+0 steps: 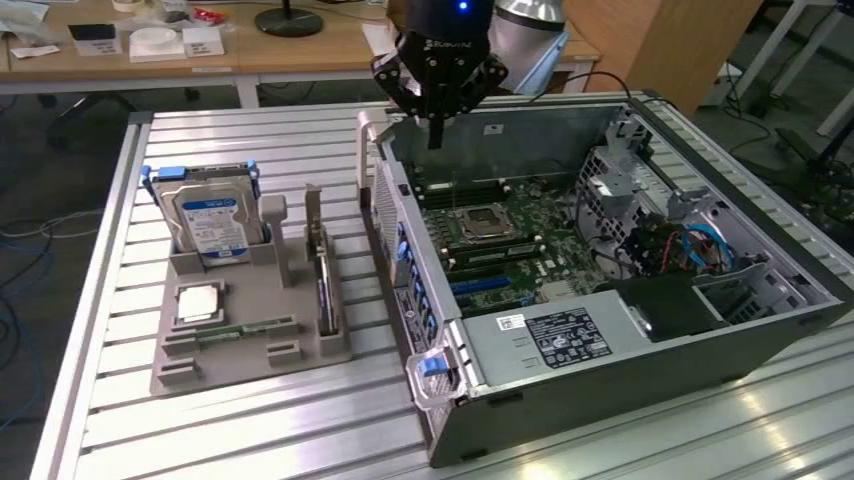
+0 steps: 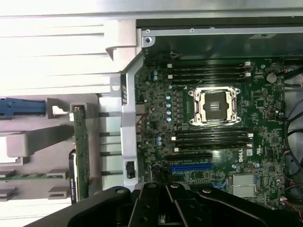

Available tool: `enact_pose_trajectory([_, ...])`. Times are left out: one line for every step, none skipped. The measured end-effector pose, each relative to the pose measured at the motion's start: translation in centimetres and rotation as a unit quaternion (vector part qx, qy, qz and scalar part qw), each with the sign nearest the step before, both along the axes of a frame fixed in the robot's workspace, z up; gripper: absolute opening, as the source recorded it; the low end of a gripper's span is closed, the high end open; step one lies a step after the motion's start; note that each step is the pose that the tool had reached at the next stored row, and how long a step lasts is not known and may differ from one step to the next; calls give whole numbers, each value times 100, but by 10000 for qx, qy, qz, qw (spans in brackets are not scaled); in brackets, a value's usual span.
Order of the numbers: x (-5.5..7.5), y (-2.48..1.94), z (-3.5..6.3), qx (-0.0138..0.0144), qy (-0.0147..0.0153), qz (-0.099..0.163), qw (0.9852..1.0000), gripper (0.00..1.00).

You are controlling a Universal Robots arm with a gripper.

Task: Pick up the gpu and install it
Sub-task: 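Reach for the gpu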

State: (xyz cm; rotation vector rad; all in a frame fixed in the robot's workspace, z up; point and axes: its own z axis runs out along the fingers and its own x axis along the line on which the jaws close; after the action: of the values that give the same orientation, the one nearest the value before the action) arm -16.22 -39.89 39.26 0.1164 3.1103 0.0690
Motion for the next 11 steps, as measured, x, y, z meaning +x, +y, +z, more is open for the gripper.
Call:
enact_pose_trajectory([-31,0,-1,0,-1,0,10000,11])
enact_pose_trajectory([-62,0,-1,0,-1,0,10000,11])
enact_pose_trajectory([-93,0,-2,-1,-1,1,10000,11])
enact_pose_trajectory([-127,0,-4,0,-2,0,10000,11])
enact_pose_trajectory([-160,0,-5,0,-2,0,10000,11])
enact_pose_trajectory([-193,1,-6,0,-2,0,10000,11])
enact_pose_trajectory([-227,1,-7,0,-3,0,10000,11])
enact_pose_trajectory([-260,1,-8,0,-3,1,10000,11])
enact_pose_trajectory([-295,1,-9,0,-3,1,10000,11])
enact_pose_trajectory([-330,1,-10,0,-3,0,10000,11])
enact_pose_trajectory([-366,2,-11,0,-3,0,10000,11])
